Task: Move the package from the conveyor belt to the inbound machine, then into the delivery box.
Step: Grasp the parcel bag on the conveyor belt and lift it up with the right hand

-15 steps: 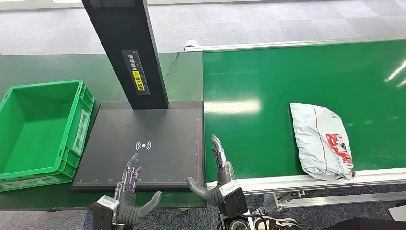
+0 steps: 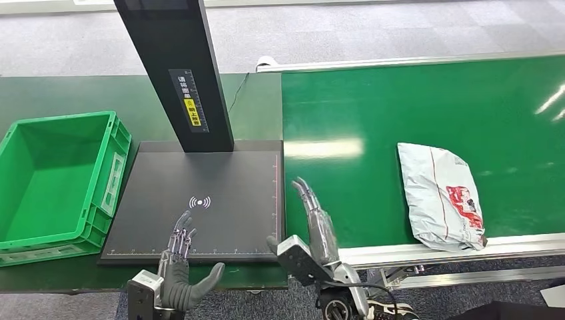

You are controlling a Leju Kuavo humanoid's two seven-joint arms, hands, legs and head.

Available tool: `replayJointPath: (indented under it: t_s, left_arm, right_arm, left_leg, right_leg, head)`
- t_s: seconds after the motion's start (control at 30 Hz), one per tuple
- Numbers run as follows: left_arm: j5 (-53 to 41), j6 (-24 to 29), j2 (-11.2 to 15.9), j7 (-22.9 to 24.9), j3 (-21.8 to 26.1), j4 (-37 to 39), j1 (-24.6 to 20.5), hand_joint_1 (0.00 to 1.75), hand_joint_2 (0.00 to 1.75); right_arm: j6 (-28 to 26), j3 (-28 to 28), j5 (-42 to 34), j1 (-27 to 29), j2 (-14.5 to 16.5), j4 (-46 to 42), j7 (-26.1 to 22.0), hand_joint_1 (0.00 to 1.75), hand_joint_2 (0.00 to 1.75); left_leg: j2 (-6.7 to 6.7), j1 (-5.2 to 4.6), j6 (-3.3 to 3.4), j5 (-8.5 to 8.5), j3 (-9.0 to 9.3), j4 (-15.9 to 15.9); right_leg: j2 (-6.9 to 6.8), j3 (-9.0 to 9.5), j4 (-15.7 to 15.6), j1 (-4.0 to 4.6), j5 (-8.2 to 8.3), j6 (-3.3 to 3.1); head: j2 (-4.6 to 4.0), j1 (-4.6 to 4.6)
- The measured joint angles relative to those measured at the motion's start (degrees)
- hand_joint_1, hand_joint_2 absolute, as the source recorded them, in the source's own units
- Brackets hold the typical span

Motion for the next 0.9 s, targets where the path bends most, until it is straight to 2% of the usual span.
replayJointPath:
  t_s: [0.13,0.23,0.33,0.53,0.7,0.9]
  left_arm:
    - [0.7,-0.7,0.1,-0.5,0.2,0.4,-0.8,0.0,1.75]
    - [1.4,-1.5,0.3,-0.8,0.5,0.7,-1.3,0.0,1.75]
    - [1.7,-2.0,0.5,-1.1,0.9,1.3,-1.5,0.0,1.75]
    - [2.0,-2.4,0.8,-1.5,1.6,2.0,-2.1,0.0,1.75]
    - [2.1,-2.6,0.8,-1.6,2.1,2.0,-2.4,0.0,1.75]
    - [2.4,-2.7,0.8,-1.6,2.7,2.0,-2.5,0.0,1.75]
  right_arm:
    - [-2.5,-3.2,7.3,-8.3,-5.2,6.1,7.1,0.0,1.75]
    - [-5.2,-6.5,11.9,-16.9,-10.8,15.8,12.9,0.0,1.75]
    - [-5.9,-9.8,14.1,-24.5,-16.3,24.7,16.0,0.0,1.75]
    - [-3.1,-13.8,18.6,-32.0,-23.7,35.1,23.0,0.0,1.75]
    - [2.0,-15.9,21.4,-34.5,-27.4,39.8,25.9,0.0,1.75]
    - [9.7,-17.1,22.6,-37.2,-28.1,43.6,25.7,0.0,1.75]
  left_leg:
    - [0.0,-0.04,0.09,0.06,0.04,0.0]
    - [-0.06,-0.15,0.22,0.15,0.05,0.1]
    - [-0.17,-0.22,0.28,0.2,0.04,0.1]
    - [-0.32,-0.24,0.29,0.2,-0.07,0.1]
    - [-0.31,-0.23,0.3,0.18,-0.18,0.1]
    - [-0.32,-0.23,0.3,0.2,-0.16,0.1]
  right_leg:
    - [0.0,0.06,0.0,-0.04,0.07,0.04]
    - [-0.06,0.07,0.0,-0.15,0.14,0.14]
    - [-0.15,0.06,0.0,-0.21,0.17,0.19]
    - [-0.27,-0.01,0.0,-0.22,0.16,0.2]
    - [-0.3,-0.02,0.0,-0.22,0.16,0.2]
    - [-0.3,-0.02,0.0,-0.22,0.16,0.2]
  head:
    - [-0.01,0.0]
    - [-0.01,-0.02]
    - [-0.01,-0.01]
    - [-0.01,-0.02]
    - [0.0,-0.02]
    - [0.0,-0.02]
